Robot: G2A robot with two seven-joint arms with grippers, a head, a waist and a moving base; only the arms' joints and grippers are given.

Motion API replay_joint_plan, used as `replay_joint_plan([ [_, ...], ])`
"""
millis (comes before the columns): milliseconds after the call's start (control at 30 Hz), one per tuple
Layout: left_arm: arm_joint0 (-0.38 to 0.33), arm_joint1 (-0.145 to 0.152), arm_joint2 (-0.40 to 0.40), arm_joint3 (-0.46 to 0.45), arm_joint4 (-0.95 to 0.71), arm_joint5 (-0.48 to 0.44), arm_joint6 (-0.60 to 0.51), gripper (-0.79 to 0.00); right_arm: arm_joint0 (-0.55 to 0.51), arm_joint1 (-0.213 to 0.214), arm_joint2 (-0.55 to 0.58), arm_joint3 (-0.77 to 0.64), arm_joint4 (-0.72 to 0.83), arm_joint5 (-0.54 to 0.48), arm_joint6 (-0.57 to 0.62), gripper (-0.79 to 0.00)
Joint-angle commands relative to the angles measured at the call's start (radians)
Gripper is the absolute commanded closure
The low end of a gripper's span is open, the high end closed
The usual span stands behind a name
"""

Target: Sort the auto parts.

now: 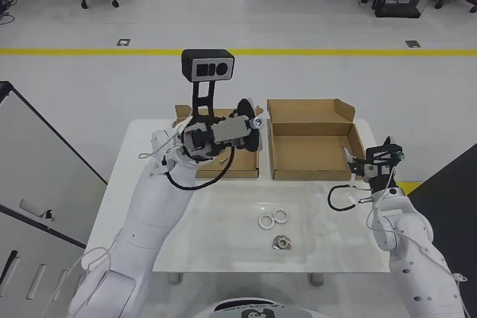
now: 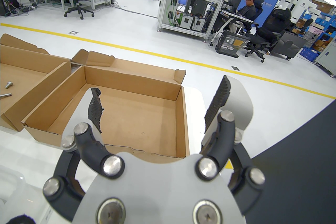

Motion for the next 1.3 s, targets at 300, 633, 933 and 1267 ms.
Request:
replay_joint_plan([
  [300,0.007,-0.026,0.0,-0.015,-0.19,0.035,-0.035,0.0,0.0,0.0,0.0,0.0,0.0,0.0,0.0,-0.785],
  [633,0.007,-0.027,0.0,-0.015,-0.19,0.035,-0.035,0.0,0.0,0.0,0.0,0.0,0.0,0.0,0.0,-0.785],
  [933,0.032,0.007,-0.073,0.014,0.209,0.15,0.013,0.0,0.0,0.0,0.0,0.0,0.0,0.0,0.0,-0.785],
  [1267,0.004,0.051,-0.124,0.098,0.669,0.276,0.002,0.0,0.0,0.0,0.0,0.0,0.0,0.0,0.0,-0.785],
])
